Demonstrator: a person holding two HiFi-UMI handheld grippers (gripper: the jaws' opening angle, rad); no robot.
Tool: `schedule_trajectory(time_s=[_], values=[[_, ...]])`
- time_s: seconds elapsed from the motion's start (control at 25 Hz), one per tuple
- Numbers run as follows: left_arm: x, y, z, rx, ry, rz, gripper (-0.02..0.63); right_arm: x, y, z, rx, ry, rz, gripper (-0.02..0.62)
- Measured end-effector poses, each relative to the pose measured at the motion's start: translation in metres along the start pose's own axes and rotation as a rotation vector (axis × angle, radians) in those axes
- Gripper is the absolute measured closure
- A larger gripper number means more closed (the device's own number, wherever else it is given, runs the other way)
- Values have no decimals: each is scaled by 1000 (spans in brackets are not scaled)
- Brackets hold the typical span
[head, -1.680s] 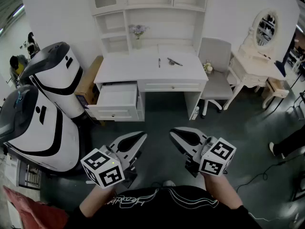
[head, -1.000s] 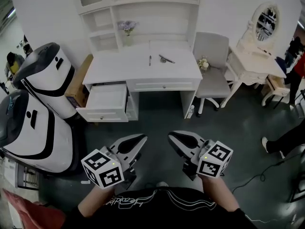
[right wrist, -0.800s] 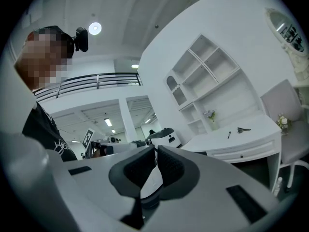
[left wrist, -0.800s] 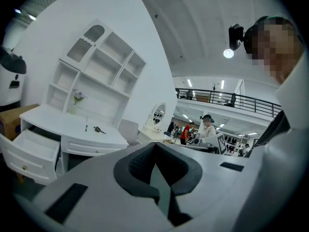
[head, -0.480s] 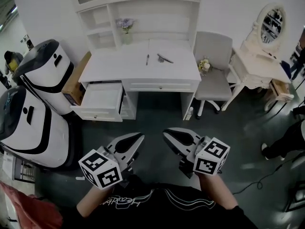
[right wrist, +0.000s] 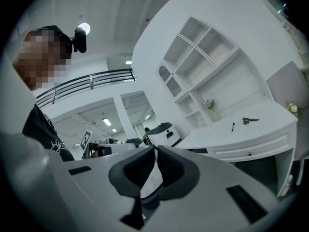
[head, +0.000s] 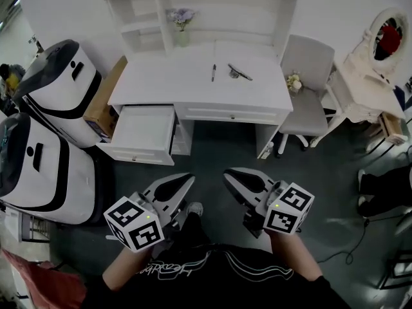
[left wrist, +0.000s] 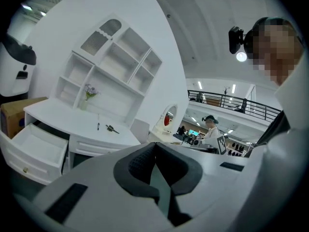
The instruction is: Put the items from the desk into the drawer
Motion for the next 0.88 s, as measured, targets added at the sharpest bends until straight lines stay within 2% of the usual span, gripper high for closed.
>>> schedule_trajectory(time_s=[0.32,0.44,0.64,0.88], values=[[-43,139,-69,35,45,55,586,-135,-86,-50,-53,13,37,545],[-46,190,-98,32,36,71,586,-181,-110,-77,-35,-1,60,545],[-52,271,-119,48,29,54,586,-220,-148,-93,9,7,148,544],[-65,326,-135,89,16,30,586,-246,-198,-102,-7,42,208,543]])
Point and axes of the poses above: the fingertips, and each gripper's own axes: x backward along the fingers, y to its left, z out of its underside, the point moved 1 cm from there along x, backward along the fingers, and after that the axes turned 6 degrees about y, right-handed, at the moved point
